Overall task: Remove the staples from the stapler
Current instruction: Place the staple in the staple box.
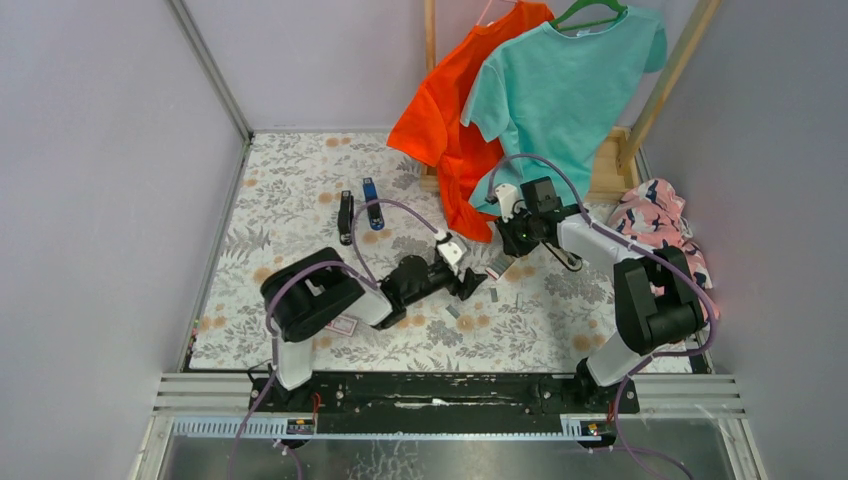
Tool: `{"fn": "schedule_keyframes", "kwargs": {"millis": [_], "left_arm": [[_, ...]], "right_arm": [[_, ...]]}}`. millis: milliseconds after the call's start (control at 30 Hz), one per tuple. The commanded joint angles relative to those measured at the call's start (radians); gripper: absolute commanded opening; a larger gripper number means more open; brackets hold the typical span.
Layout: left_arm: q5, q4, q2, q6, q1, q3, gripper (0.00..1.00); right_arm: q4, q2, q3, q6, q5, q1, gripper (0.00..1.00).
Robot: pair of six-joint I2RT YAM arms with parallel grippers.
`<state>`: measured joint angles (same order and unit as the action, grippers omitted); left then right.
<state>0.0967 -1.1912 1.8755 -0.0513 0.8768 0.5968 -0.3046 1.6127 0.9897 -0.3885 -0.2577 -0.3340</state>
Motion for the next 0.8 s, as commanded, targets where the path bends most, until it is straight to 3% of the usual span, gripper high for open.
{"fn": "schedule_keyframes", "kwargs": {"millis": [0,300,467,767], "left_arm": [[-0.076,-0.033,0.075,0.059,0.051,0.065,0.76],[-0.147,0.054,0.191,0.109,0.076,0.183,0.77],[-0.125,0.079,0.230,0.113,0.077,0.216,0.77],[-0.123,0.091,0.262,0.095,0.077,0.245,0.77]], "right_arm": [[-0.004,-0.044,0.017,0.024,-0.047,0.049,0.21],[-0.008,-0.078,0.010,0.031,-0.128,0.081,0.22],[0.014,-0.075,-0.014,0.030,-0.213,0.080,0.21],[0.009,-0.012,-0.010,0.030,-0.227,0.081,0.21]]}}
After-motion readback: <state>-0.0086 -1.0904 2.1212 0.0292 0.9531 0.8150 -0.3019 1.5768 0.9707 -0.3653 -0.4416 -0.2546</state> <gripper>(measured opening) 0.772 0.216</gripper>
